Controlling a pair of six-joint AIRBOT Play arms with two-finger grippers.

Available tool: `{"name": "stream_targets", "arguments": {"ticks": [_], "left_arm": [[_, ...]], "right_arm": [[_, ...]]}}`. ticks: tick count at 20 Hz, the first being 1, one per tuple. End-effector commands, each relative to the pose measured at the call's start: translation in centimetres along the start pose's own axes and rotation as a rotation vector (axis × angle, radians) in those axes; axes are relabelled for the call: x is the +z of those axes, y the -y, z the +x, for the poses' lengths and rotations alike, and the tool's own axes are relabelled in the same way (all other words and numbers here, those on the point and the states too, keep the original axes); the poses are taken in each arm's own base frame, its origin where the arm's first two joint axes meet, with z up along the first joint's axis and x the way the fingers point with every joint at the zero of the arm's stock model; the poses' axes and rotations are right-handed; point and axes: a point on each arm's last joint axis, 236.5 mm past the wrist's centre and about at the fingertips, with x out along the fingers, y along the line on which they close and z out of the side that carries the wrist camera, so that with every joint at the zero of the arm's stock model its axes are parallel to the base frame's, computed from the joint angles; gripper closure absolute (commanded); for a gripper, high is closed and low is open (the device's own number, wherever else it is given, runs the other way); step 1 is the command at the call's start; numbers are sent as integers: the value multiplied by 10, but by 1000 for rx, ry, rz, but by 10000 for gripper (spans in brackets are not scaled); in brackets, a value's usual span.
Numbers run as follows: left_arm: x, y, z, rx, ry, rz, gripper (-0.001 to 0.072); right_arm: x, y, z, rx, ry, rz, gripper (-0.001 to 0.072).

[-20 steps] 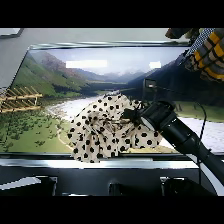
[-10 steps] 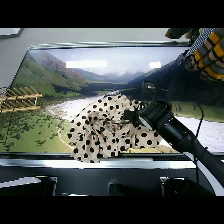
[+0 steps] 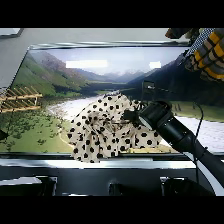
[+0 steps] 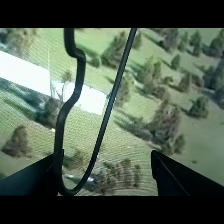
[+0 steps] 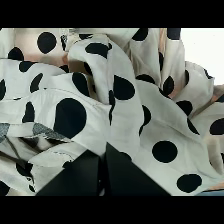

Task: Fold the clothes and pants, and hang the long-sleeved shirts on hangers.

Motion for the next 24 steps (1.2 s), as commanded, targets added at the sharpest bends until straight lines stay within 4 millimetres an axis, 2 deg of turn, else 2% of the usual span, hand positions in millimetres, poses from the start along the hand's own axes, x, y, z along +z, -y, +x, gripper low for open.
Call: {"name": "stream_targets", "arguments": {"ticks": [1, 5, 6, 7, 8, 9, 11, 14, 17, 21, 24], "left_arm": [[-7, -3, 12, 42, -59, 5, 110], [-4, -5, 12, 52, -49, 7, 119], [-4, -5, 12, 51, -49, 7, 184], [-4, -5, 12, 52, -49, 8, 339], [-4, -5, 12, 51, -49, 8, 409], [-4, -4, 12, 50, -49, 7, 428], [-4, -4, 12, 49, -49, 8, 678], [0, -3, 8, 49, -41, 9, 689], [19, -5, -5, 55, 9, 9, 689], [61, 0, -35, 52, 133, 4, 690], [98, 15, -66, 76, 228, 60, 690]], "right_arm": [[0, 0, 0, -1, 0, 2, 680], [0, 0, 0, -1, 0, 1, 680], [1, -1, 0, 2, 3, 1, 680], [1, -1, 0, 5, 5, 1, 680], [1, -1, 0, 5, 5, 1, 680], [1, -1, 0, 5, 5, 1, 680], [1, -1, 0, 4, 5, 1, 680], [1, -1, 0, 4, 4, 1, 680], [1, -1, 0, 4, 4, 1, 680], [1, -1, 0, 4, 5, 1, 680], [1, -1, 0, 4, 5, 1, 680]]}}
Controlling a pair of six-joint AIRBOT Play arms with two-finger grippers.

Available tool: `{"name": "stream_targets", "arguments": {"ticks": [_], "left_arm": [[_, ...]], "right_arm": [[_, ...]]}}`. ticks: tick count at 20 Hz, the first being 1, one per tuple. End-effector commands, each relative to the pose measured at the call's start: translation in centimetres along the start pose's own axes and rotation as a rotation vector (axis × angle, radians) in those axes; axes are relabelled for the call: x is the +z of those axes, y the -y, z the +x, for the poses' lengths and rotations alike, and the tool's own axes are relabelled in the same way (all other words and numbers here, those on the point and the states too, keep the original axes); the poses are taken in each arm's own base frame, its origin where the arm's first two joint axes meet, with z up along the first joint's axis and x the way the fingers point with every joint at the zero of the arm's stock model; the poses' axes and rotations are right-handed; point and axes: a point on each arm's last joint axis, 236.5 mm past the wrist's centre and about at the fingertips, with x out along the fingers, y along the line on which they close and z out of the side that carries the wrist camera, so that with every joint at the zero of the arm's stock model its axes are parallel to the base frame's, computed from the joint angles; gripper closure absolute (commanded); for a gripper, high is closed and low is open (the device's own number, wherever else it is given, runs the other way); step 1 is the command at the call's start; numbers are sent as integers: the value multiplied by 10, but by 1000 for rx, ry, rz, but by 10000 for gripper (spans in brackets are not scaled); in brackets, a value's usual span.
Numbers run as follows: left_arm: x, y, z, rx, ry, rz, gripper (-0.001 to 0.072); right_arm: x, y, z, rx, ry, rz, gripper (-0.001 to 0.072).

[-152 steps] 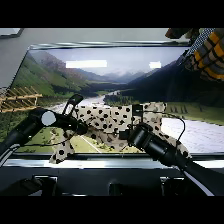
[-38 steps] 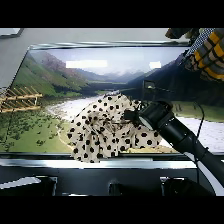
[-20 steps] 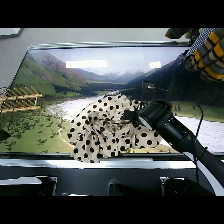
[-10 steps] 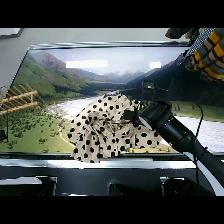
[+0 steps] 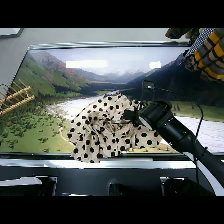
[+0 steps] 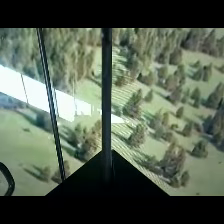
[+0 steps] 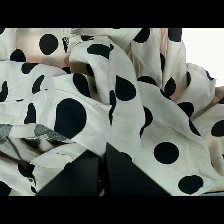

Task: Fold the clothes and pants, and hang the long-sleeved shirts on hangers.

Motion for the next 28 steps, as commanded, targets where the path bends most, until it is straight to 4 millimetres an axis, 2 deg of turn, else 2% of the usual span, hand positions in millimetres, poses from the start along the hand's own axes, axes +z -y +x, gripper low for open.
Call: {"name": "stream_targets", "arguments": {"ticks": [1, 5, 8, 11, 13, 16, 18, 21, 24, 26, 28], "left_arm": [[50, 14, -32, 21, 124, 52, 691], [101, 36, -75, 50, 242, 59, 691], [135, 65, -114, 63, 337, 119, 691], [153, 115, -148, 43, 408, 218, 691], [151, 169, -165, -16, 425, 353, 693], [110, 250, -176, -129, 397, 549, 695], [66, 301, -182, -226, 394, 611, 694], [-13, 368, -196, -381, 400, 736, 692], [-85, 406, -213, -493, 396, 870, 692], [-131, 417, -219, -573, 331, 892, 691], [-167, 423, -228, -638, 289, 922, 692]], "right_arm": [[0, 0, 0, -1, 0, -2, 680], [0, 0, 0, -2, -1, -2, 680], [0, 1, 0, -5, -2, -3, 680], [4, 5, 0, -20, 18, -11, 680], [8, 7, 0, -32, 33, -18, 680], [11, 10, 0, -41, 45, -23, 680], [13, 11, 0, -47, 53, -26, 680], [15, 13, -1, -55, 64, -20, 680], [16, 14, -1, -59, 67, -22, 680], [17, 21, -1, -89, 70, -27, 680], [19, 29, -2, -125, 78, -35, 680]]}}
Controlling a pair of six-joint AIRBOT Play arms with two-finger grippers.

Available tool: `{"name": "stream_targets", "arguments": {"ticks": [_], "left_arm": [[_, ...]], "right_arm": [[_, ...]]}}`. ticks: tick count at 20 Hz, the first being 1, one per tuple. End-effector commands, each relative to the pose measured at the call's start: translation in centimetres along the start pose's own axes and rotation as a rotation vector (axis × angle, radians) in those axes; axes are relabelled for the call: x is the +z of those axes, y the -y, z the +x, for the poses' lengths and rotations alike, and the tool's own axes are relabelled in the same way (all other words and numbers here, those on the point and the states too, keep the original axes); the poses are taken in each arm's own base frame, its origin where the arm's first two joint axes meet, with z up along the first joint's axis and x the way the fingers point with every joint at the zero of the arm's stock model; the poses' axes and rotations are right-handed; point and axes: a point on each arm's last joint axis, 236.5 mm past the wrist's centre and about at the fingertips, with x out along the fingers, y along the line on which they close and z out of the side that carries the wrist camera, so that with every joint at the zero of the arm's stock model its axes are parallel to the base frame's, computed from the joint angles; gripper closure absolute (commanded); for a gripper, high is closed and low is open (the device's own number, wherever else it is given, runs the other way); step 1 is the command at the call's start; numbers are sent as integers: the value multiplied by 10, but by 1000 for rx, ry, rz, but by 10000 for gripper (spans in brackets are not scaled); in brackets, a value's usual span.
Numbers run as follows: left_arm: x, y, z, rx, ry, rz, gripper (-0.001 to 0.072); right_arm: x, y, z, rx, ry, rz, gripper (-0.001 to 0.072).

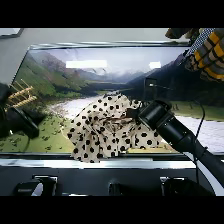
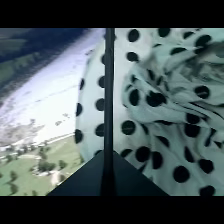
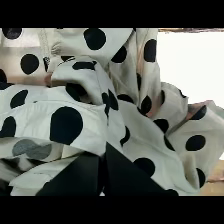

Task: Fold the clothes and pants, and hang the long-sleeved shirts on hangers.

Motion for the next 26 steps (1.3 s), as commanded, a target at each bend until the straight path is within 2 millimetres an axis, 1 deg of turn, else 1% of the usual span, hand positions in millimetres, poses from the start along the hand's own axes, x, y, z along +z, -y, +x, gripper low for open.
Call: {"name": "stream_targets", "arguments": {"ticks": [1, 3, 5, 6, 9, 10, 12, 14, 16, 18, 20, 21, 23, 26], "left_arm": [[-27, 71, -11, -152, -13, 24, 692], [-28, 85, -20, -169, 16, 9, 692], [-25, 90, -30, -162, 50, -12, 692], [-27, 93, -35, -163, 54, -7, 692], [-46, 108, -42, -212, -15, -14, 692], [-50, 113, -45, -228, -25, -11, 692], [-47, 121, -50, -249, -2, -17, 692], [-46, 123, -53, -248, 7, -44, 692], [-48, 125, -57, -248, 10, -43, 692], [-54, 130, -60, -258, -8, -52, 691], [-64, 138, -63, -295, -49, -47, 691], [-64, 142, -64, -311, -49, -48, 691], [-61, 145, -65, -328, -43, -52, 691], [-62, 145, -64, -329, -45, -53, 691]], "right_arm": [[4, 13, 0, -57, 17, -13, 680], [7, 16, 0, -69, 30, -10, 680], [10, 20, 0, -84, 40, 8, 680], [11, 24, -1, -100, 48, 28, 680], [16, 28, -1, -122, 73, 60, 680], [17, 29, 1, -130, 73, 56, 680], [15, 29, 7, -146, 66, 51, 680], [17, 31, 13, -170, 73, 56, 680], [24, 35, 15, -192, 103, 76, 680], [30, 38, 17, -185, 114, 132, 680], [35, 47, 20, -189, 119, 203, 681], [37, 46, 22, -174, 118, 220, 681], [41, 38, 24, -132, 124, 228, 681], [37, 30, 24, -101, 104, 240, 680]]}}
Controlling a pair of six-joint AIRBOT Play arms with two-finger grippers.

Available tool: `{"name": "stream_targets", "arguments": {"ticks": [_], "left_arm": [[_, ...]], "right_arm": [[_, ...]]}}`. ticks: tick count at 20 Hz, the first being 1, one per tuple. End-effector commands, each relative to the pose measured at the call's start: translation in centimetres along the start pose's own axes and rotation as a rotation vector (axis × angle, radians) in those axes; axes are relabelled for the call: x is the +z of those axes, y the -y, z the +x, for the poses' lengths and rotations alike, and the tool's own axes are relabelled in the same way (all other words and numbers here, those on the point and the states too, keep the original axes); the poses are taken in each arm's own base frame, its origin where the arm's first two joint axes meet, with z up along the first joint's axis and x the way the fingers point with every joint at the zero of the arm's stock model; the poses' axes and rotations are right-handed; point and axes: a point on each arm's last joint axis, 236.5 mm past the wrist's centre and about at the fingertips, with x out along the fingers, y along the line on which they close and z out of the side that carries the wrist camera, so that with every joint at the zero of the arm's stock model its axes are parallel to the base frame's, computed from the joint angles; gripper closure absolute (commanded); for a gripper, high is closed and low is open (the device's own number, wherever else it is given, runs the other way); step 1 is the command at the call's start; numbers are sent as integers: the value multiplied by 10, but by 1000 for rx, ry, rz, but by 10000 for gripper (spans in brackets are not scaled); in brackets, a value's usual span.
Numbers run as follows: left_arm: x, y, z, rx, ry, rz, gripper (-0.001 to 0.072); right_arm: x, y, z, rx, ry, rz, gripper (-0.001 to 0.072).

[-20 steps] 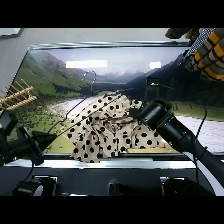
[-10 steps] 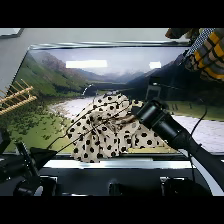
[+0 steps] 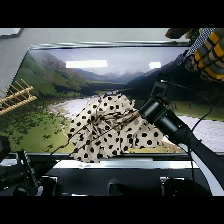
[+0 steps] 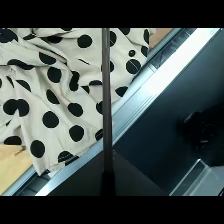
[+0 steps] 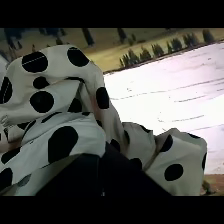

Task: Fold the clothes and pants, and hang the long-sleeved shirts on hangers.

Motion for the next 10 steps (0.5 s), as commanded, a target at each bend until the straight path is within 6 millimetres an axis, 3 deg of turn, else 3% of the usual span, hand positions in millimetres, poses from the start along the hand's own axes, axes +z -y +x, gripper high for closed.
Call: {"name": "stream_targets", "arguments": {"ticks": [1, 5, 10], "left_arm": [[-2, 4, 0, -17, -8, -5, 691], [-6, -1, 13, -46, -31, -7, 691], [5, -16, 34, -63, -13, 0, 691]], "right_arm": [[-4, -8, 1, 38, -23, 32, 680], [-9, -11, -8, 72, -50, 44, 680], [0, -9, -28, 124, -29, 57, 680]]}}
